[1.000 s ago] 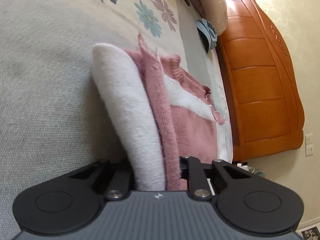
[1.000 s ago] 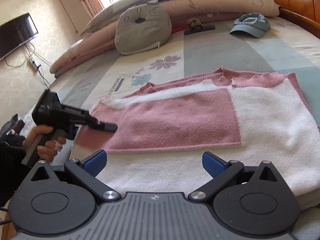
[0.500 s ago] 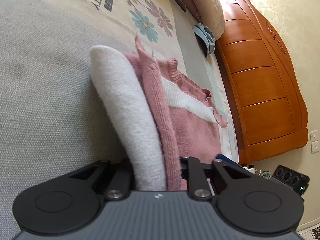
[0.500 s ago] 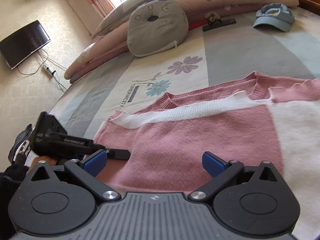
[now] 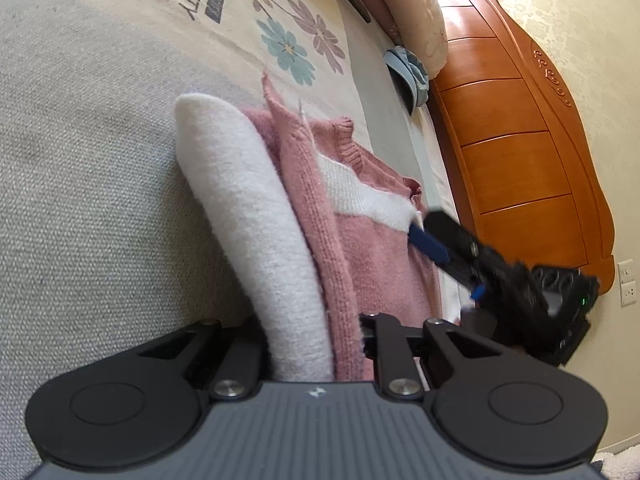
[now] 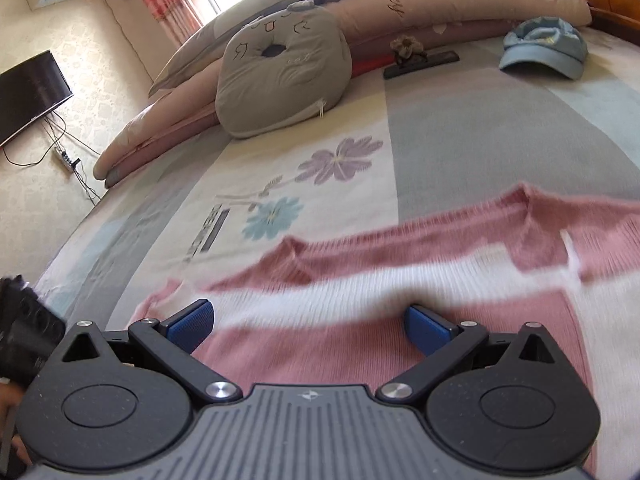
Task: Fold clothes
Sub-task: 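Lift the grasped sweater edge upward with the left gripper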
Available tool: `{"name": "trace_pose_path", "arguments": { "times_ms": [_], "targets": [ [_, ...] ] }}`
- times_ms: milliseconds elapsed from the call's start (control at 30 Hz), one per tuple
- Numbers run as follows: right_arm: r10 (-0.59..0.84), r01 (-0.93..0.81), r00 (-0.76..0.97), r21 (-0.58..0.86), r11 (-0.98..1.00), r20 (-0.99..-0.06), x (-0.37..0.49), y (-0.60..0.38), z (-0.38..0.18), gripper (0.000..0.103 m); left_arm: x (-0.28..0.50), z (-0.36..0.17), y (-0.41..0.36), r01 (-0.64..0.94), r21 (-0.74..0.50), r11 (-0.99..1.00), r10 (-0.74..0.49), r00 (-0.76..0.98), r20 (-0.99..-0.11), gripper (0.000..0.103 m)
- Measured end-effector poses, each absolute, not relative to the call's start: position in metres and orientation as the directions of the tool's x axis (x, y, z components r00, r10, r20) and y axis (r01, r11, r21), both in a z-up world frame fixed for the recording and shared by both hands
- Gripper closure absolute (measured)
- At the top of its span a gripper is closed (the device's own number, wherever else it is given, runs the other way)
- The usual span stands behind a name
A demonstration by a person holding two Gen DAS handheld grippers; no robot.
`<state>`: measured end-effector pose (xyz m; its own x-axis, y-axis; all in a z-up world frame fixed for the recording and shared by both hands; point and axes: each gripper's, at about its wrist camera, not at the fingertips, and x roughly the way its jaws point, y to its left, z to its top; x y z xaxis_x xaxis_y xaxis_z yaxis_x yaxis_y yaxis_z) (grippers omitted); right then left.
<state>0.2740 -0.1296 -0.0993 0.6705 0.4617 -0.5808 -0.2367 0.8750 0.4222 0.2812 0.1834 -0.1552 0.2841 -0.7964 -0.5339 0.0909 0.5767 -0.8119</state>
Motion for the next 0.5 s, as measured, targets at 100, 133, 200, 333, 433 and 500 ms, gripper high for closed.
{"name": "trace_pose_path", "arguments": {
  "times_ms": [100, 133, 200, 333, 433, 500],
  "targets": [
    [0.458, -0.236, 0.669, 0.417, 0.878, -0.586, 0.288, -0.127, -0.102, 0.000, 0.281, -0.155, 0.183, 0.089, -0.811, 0.578, -0.794, 0.289, -0.534, 0.085],
    [0.460, -0.235, 0.666, 0.420, 0.877, -0.587, 0.287, -0.127, -0.101, 0.000, 0.281, -0.155, 0.182, 0.087, -0.810, 0.580, -0.793, 0.290, -0.536, 0.085],
    [0.466, -0.238, 0.662, 0.426, 0.873, -0.587, 0.282, -0.129, -0.097, 0.000, 0.281, -0.154, 0.181, 0.084, -0.807, 0.584, -0.789, 0.292, -0.540, 0.085],
    [0.491, -0.228, 0.652, 0.468, 0.854, -0.578, 0.254, -0.139, -0.082, 0.000, 0.281, -0.153, 0.180, 0.076, -0.805, 0.589, -0.785, 0.293, -0.546, 0.085],
    [0.498, -0.207, 0.630, 0.488, 0.848, -0.596, 0.231, -0.140, -0.085, 0.000, 0.282, -0.153, 0.179, 0.067, -0.803, 0.592, -0.782, 0.293, -0.551, 0.085],
    [0.502, -0.193, 0.615, 0.501, 0.843, -0.607, 0.216, -0.141, -0.088, 0.000, 0.282, -0.153, 0.178, 0.061, -0.800, 0.596, -0.777, 0.295, -0.556, 0.085]
  ]
}}
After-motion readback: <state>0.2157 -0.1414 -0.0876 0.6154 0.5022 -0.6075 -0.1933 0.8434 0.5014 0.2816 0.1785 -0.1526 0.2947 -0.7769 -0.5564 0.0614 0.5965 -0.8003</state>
